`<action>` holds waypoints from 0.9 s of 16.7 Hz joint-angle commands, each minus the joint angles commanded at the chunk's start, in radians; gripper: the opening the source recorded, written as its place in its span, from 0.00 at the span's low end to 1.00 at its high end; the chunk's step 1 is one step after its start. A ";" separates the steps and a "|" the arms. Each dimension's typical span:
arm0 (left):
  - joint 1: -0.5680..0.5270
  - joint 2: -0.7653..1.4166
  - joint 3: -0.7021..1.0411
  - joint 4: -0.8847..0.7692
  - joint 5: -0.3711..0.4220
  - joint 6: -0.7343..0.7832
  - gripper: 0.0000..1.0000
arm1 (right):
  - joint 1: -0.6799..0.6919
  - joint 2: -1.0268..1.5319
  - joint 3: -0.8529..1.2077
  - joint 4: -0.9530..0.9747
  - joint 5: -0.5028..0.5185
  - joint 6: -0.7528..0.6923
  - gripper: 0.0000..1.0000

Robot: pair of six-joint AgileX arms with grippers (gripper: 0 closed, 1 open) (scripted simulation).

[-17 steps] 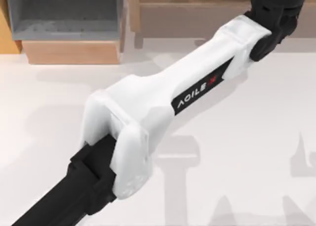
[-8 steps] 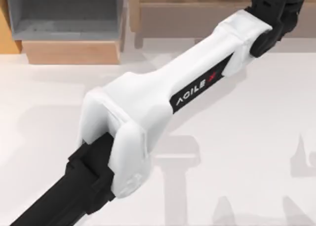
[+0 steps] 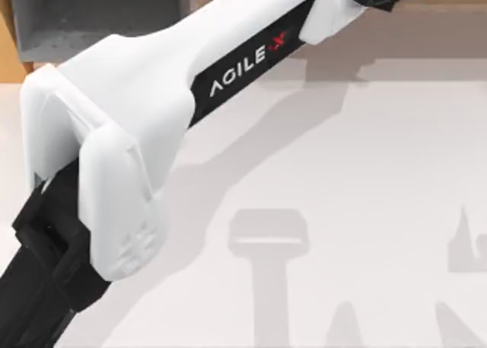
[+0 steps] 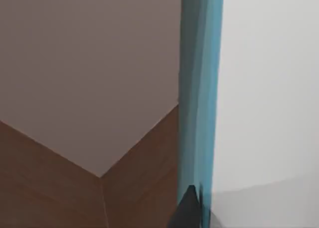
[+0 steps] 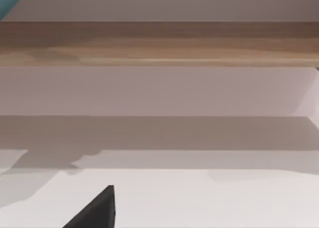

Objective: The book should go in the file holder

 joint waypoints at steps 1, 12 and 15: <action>0.003 -0.068 -0.070 -0.059 0.030 0.082 0.00 | 0.000 0.000 0.000 0.000 0.000 0.000 1.00; 0.172 -0.783 -0.838 -0.376 0.340 0.796 0.00 | 0.000 0.000 0.000 0.000 0.000 0.000 1.00; 0.304 -0.928 -1.006 -0.314 0.380 0.912 0.00 | 0.000 0.000 0.000 0.000 0.000 0.000 1.00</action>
